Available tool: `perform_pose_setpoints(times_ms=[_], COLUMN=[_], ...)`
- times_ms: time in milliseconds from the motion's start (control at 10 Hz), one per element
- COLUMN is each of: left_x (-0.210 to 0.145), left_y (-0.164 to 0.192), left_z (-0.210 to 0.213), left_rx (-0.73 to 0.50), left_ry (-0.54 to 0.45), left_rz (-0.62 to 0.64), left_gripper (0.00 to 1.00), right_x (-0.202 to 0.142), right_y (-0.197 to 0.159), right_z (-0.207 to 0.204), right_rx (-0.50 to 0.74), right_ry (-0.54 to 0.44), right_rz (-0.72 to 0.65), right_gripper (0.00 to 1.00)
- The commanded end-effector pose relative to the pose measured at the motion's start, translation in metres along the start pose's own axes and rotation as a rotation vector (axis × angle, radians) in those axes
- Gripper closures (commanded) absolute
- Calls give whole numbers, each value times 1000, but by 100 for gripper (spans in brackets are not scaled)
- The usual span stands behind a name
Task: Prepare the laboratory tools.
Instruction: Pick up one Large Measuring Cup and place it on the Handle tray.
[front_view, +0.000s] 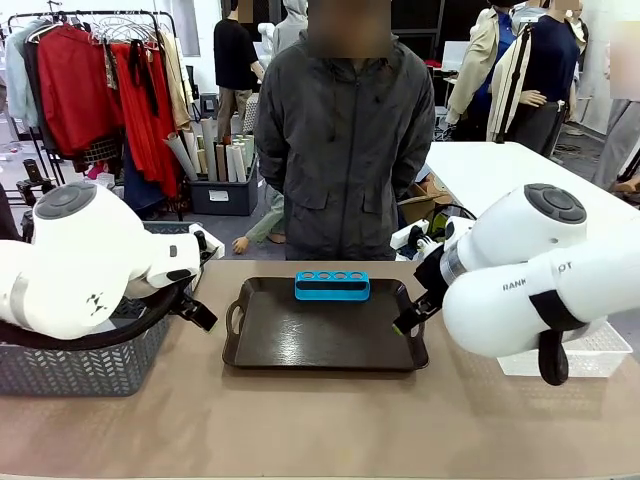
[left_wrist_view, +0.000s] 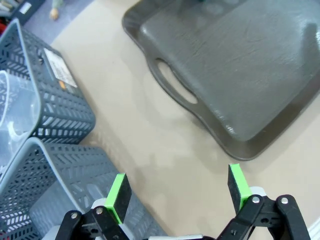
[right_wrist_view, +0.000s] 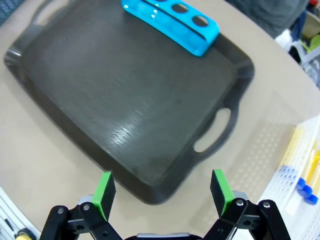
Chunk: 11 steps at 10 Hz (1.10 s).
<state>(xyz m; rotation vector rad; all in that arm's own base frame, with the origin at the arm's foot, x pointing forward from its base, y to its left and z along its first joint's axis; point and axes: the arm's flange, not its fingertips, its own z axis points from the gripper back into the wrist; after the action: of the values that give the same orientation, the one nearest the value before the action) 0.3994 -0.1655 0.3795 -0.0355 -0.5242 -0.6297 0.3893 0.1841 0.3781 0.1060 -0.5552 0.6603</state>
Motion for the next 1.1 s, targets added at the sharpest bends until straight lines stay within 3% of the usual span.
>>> perform_pose_setpoints(times_ms=[0, 500, 1000], left_x=[15, 52, 84], left_y=[-5, -11, 23], left_z=[22, 95, 150], left_rx=[-91, -335, -345], left_ry=[12, -115, -246], left_rz=[-22, -142, -223], left_gripper=[0, 0, 0], right_x=[10, 31, 38], right_y=[-22, -41, -71], right_z=[22, 93, 191], right_rx=[104, 166, 250], right_ry=[-23, -45, -125], right_rz=[8, 107, 133], right_gripper=[0, 0, 0])
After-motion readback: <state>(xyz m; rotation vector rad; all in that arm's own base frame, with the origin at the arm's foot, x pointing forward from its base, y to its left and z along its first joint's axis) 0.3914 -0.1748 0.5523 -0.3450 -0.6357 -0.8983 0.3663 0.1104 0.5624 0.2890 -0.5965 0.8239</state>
